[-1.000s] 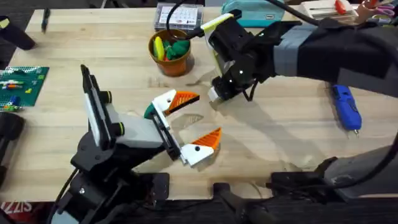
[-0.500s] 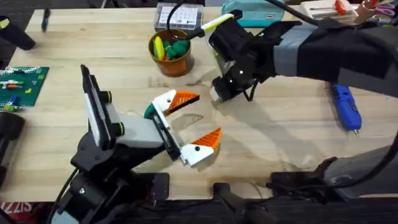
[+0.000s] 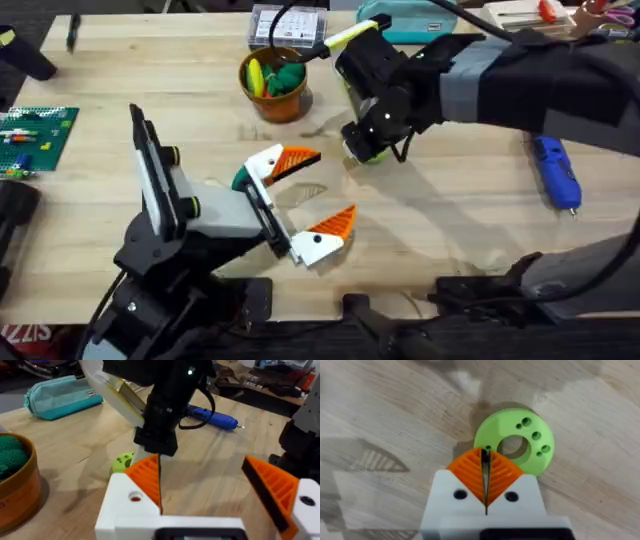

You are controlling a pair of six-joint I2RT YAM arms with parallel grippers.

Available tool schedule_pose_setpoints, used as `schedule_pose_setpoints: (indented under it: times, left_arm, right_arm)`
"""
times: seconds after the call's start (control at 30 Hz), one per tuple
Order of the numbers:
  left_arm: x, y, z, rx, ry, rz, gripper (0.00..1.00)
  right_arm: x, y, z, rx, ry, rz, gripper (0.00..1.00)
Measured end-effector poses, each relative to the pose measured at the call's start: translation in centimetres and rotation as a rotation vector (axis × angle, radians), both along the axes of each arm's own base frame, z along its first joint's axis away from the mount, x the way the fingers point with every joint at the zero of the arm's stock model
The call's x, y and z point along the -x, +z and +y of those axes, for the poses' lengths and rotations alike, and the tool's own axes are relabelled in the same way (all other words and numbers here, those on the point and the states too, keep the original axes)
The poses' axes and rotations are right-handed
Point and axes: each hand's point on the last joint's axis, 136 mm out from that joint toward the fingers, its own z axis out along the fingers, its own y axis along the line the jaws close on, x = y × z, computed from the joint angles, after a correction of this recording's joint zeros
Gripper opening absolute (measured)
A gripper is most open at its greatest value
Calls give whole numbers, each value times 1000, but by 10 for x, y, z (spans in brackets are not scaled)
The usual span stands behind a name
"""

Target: Pick up the gripper from the table and insert it into the empty holder that is missing its gripper. Then pick up a screw, insert it into the mounting hole, and use the screwdriver to tighten it. Finally, clean up the table by picking up the vegetable and placing it into the bucket.

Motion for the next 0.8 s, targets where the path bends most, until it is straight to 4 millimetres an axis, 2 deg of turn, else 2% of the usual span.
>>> schedule_pose_setpoints:
  times: [0.47, 0.7, 0.8]
  left_arm:
    - [0, 0, 0, 0, 0, 0, 986]
    - [0, 0, 0, 0, 1, 0, 986]
    - [0, 0, 0, 0, 1, 0, 986]
  right_arm:
    - [-4, 5, -2, -2, -11, 0, 7]
    - [-13, 9, -19, 6, -59, 12, 7]
    - [-15, 22, -28, 18, -67, 23, 6]
